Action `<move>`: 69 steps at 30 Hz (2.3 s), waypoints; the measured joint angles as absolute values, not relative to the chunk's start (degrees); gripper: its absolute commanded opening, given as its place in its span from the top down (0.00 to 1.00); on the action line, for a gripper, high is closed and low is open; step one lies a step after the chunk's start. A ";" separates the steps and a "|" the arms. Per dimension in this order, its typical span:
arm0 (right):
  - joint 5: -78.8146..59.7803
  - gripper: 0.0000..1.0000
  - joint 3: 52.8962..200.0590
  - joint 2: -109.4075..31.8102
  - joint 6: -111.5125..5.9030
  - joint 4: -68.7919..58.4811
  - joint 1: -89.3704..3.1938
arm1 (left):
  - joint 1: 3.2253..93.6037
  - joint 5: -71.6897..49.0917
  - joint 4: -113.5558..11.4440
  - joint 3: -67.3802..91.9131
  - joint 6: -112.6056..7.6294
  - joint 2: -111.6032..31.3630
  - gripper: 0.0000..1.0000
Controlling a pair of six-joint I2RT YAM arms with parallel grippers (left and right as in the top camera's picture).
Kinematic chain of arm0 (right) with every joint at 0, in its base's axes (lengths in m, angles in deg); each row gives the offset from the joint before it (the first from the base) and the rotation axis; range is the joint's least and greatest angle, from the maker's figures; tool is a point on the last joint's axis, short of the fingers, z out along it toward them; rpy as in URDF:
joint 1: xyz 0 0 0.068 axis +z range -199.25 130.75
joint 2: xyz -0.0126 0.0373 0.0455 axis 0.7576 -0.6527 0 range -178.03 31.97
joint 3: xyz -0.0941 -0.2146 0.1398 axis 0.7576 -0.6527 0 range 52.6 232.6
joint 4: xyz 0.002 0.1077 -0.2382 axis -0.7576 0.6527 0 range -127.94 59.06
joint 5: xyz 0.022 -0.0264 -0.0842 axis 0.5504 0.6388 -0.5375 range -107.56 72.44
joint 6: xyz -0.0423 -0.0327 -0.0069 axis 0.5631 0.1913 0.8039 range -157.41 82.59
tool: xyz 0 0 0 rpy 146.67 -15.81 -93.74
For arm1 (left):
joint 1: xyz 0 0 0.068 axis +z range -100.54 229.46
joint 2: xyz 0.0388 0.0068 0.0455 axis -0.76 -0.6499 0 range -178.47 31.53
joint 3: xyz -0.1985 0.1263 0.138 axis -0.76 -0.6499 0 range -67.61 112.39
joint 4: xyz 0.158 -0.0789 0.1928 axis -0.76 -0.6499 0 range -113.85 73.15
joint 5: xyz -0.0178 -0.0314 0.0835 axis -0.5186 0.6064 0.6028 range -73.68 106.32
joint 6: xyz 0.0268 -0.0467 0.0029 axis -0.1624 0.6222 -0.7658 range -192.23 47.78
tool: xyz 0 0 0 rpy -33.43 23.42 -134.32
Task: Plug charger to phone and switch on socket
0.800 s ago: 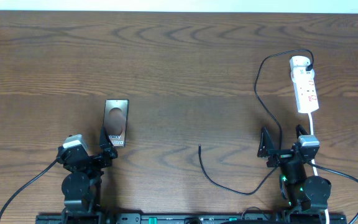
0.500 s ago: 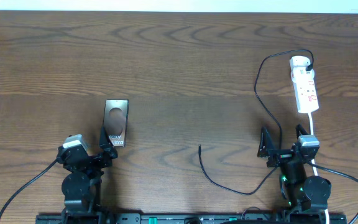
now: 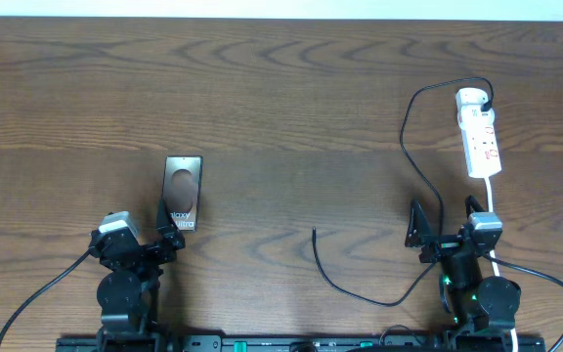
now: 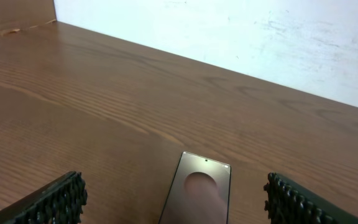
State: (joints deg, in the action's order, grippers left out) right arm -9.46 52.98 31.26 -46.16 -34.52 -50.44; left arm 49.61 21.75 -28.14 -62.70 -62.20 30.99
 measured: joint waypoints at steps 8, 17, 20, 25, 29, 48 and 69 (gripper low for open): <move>-9.46 0.01 52.98 31.26 -46.16 -34.52 -50.44 | 49.61 21.75 -28.14 -62.70 -62.20 30.99 0.10; -9.46 0.01 52.98 31.26 -46.16 -34.52 -50.44 | 49.61 21.75 -28.14 -62.70 -62.23 30.99 0.10; -9.46 0.01 52.98 31.26 -46.16 -34.54 -50.44 | 49.61 21.75 -28.16 -62.70 -62.20 30.99 0.10; -9.46 0.01 52.98 31.26 -46.16 -34.52 -50.44 | 49.61 21.75 -28.14 -62.70 -62.20 30.99 0.10; -9.46 0.01 52.98 31.26 -46.16 -34.52 -50.44 | 49.61 21.75 -28.16 -62.70 -62.20 30.99 0.10; -9.46 0.01 52.98 31.26 -46.16 -34.54 -50.44 | 49.61 21.73 -28.16 -62.70 -62.23 30.99 0.10; -9.46 0.01 52.98 31.26 -46.16 -34.54 -50.44 | 49.61 21.75 -28.12 -62.70 -62.23 30.99 0.10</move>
State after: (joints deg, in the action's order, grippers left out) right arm -9.46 52.98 31.26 -46.16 -34.54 -50.44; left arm 49.61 21.75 -28.12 -62.70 -62.23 30.99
